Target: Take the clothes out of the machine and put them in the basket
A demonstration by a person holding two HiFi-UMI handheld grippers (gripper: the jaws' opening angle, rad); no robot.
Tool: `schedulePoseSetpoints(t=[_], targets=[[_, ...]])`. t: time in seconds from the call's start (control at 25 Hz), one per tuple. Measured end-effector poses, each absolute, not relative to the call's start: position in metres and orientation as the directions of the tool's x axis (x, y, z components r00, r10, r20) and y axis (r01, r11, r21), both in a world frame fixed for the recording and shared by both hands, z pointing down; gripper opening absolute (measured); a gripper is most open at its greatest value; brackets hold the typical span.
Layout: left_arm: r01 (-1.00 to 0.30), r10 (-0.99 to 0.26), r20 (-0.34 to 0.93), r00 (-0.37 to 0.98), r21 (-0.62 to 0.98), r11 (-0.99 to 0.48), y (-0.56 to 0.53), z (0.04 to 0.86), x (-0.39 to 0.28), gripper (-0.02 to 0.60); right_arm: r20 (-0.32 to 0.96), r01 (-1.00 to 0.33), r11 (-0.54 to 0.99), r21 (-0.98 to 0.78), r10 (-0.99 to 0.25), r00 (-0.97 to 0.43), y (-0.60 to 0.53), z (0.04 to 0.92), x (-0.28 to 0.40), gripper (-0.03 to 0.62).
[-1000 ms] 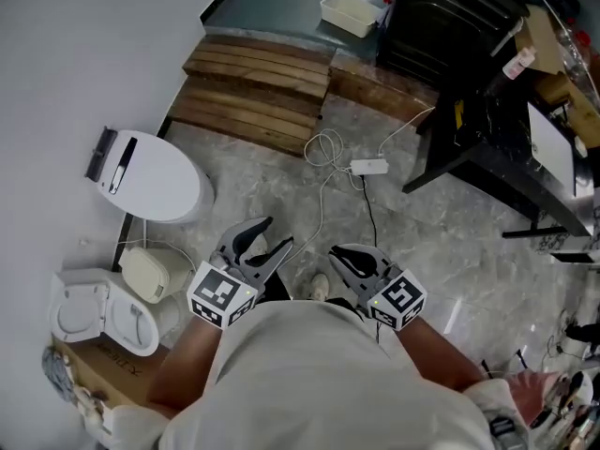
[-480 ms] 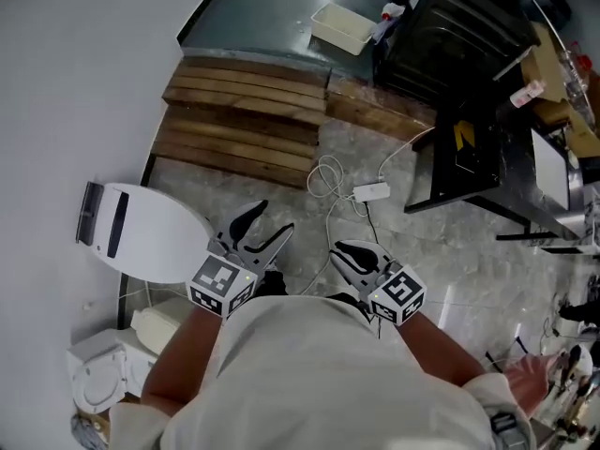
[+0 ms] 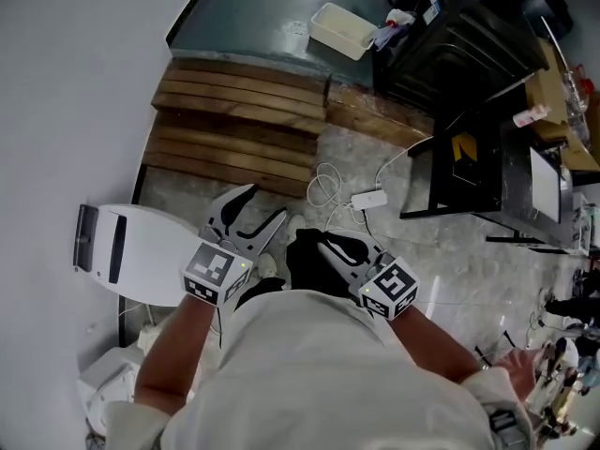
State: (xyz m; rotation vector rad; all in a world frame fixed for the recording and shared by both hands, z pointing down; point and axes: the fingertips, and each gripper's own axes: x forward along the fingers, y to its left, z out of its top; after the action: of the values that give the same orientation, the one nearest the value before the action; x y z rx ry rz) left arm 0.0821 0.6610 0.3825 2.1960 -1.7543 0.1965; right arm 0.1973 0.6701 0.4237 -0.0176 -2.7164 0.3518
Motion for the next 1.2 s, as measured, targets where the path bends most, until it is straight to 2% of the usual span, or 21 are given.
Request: schedulePoseSetpoints(t=[0.32,0.64,1.04,1.2], targets=[[-0.968,-0.912,0.337,0.233,0.17,-0.184,0.583,0.404,0.026,0.236,0.38,-0.065,0.964,-0.256,0.038,-0.924,0.579,0.445,0.136,0.048],[-0.963,-0.891,0.369,0.264,0.155,-0.221,0.422,0.409,-0.042,0.236,0.359,-0.053,0.963,-0.264,0.047,-0.932,0.429,0.451,0.058,0.048],[-0.94,-0.848,0.41,0.335,0.088,-0.329,0.23,0.351,-0.078,0.233,0.349,-0.097,0.96,-0.263,0.0,-0.937,0.259,0.403,0.008,0.048],[-0.925,-0.83,0.416,0.372,0.091,-0.368,0.17,0.339,-0.075,0.235,0.358,-0.147,0.946,-0.288,-0.036,-0.933,0.226,0.389,0.017,0.048]])
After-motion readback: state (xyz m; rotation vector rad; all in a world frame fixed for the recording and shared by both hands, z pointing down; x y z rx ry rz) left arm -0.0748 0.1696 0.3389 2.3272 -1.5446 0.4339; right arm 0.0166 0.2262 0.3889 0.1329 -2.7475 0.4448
